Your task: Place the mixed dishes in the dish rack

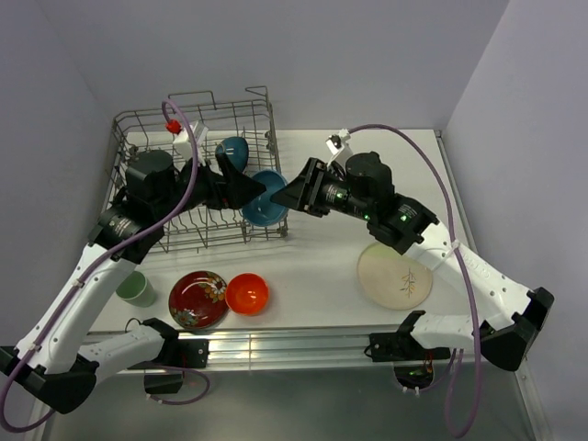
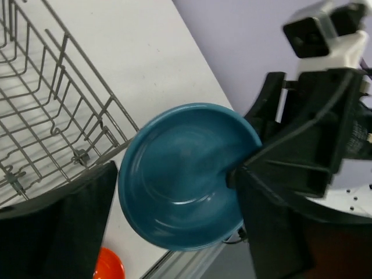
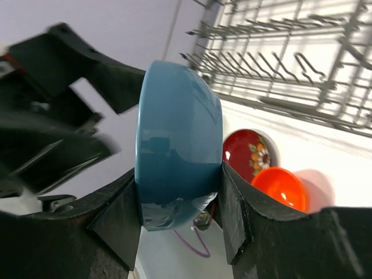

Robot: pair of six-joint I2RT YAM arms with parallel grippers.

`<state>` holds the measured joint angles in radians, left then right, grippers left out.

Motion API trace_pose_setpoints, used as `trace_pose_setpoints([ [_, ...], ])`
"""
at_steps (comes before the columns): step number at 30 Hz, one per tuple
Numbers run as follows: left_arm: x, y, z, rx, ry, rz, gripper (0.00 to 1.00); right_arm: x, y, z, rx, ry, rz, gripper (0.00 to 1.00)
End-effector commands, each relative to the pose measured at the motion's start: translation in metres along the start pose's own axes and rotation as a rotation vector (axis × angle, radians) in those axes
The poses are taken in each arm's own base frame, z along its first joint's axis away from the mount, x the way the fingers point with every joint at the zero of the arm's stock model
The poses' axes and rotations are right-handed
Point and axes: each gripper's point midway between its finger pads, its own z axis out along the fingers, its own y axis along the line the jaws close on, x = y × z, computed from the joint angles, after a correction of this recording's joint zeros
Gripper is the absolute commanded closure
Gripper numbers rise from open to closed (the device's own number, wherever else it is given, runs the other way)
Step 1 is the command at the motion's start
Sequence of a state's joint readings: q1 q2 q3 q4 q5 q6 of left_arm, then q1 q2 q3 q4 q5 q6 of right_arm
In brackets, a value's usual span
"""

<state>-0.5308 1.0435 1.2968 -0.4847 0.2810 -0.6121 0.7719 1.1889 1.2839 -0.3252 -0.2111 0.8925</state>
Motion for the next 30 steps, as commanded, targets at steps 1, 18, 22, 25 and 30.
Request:
trace_pose_setpoints([
  [1, -0.012, -0.035, -0.017, 0.155, -0.025, 0.058, 0.08, -0.015, 0.005, -0.021, -0.038, -0.060, -0.017, 1.00],
  [18, 0.016, -0.074, -0.049, 0.761, 0.187, -0.070, 0.02, -0.027, -0.001, -0.114, -0.246, -0.011, 0.083, 1.00],
  [22, 0.017, -0.078, -0.051, 0.857, 0.205, -0.113, 0.01, -0.029, 0.016, -0.126, -0.319, 0.011, 0.081, 1.00],
  [25, 0.013, -0.089, -0.064, 0.941, 0.191, -0.107, 0.01, -0.030, 0.020, -0.126, -0.342, 0.026, 0.092, 1.00],
  [30, 0.010, -0.090, -0.061, 0.954, 0.197, -0.128, 0.01, -0.034, 0.031, -0.128, -0.399, 0.024, 0.113, 1.00],
])
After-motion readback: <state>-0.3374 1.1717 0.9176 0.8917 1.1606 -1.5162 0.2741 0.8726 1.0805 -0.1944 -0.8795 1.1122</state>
